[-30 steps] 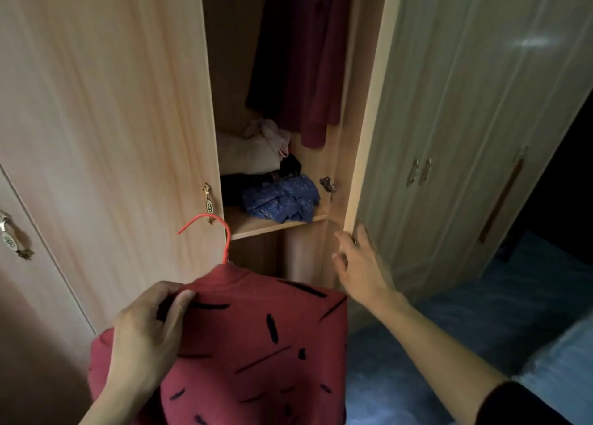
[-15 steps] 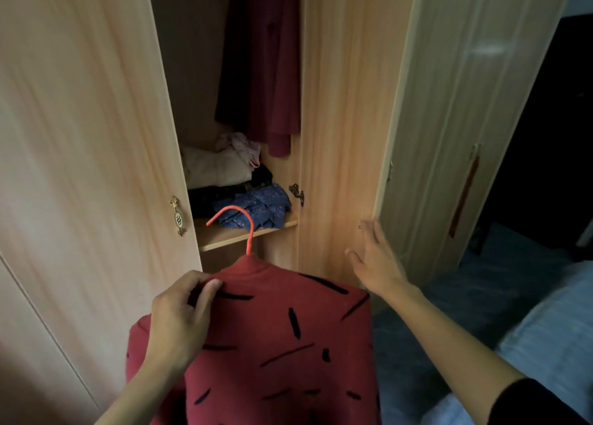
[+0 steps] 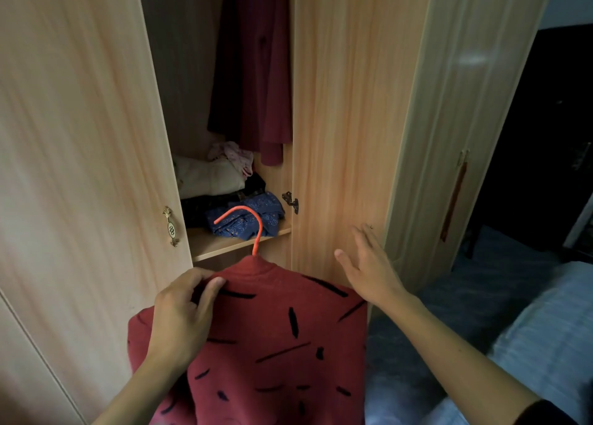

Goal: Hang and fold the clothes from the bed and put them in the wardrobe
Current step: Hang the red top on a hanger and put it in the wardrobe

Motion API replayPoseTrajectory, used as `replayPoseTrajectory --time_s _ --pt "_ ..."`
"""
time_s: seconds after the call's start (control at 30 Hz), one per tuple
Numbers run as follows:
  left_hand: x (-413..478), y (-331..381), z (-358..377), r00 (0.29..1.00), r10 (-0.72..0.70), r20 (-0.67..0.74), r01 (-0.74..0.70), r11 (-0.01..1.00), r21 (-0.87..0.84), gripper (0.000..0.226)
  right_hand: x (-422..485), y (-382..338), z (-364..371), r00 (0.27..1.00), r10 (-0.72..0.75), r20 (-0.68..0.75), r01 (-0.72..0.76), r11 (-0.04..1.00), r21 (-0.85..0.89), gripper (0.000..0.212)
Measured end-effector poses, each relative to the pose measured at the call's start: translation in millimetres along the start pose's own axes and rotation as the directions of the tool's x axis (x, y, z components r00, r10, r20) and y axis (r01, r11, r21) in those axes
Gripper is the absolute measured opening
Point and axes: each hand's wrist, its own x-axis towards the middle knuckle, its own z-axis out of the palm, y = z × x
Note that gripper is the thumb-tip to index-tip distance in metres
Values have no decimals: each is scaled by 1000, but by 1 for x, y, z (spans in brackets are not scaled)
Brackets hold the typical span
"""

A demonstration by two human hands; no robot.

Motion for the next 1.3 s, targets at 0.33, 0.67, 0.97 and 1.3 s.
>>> replayPoseTrajectory --time_s 0.33,0.67,0.97,1.3 --pt "28 -15 -9 996 -40 -74 42 999 33 11 1 -80 25 913 -407 19 396 898 193 26" --pt "88 -72 -20 999 6 -42 -5 999 35 12 69 -122 88 875 -453 -171 483 841 245 14" --pt "152 -139 -23 986 161 49 -163 986 27 24 119 -159 124 877 -459 -141 480 835 269 14" --pt "213 -159 1 929 285 236 -305 951 53 24 159 -149 146 914 -314 -258 397 828 396 20"
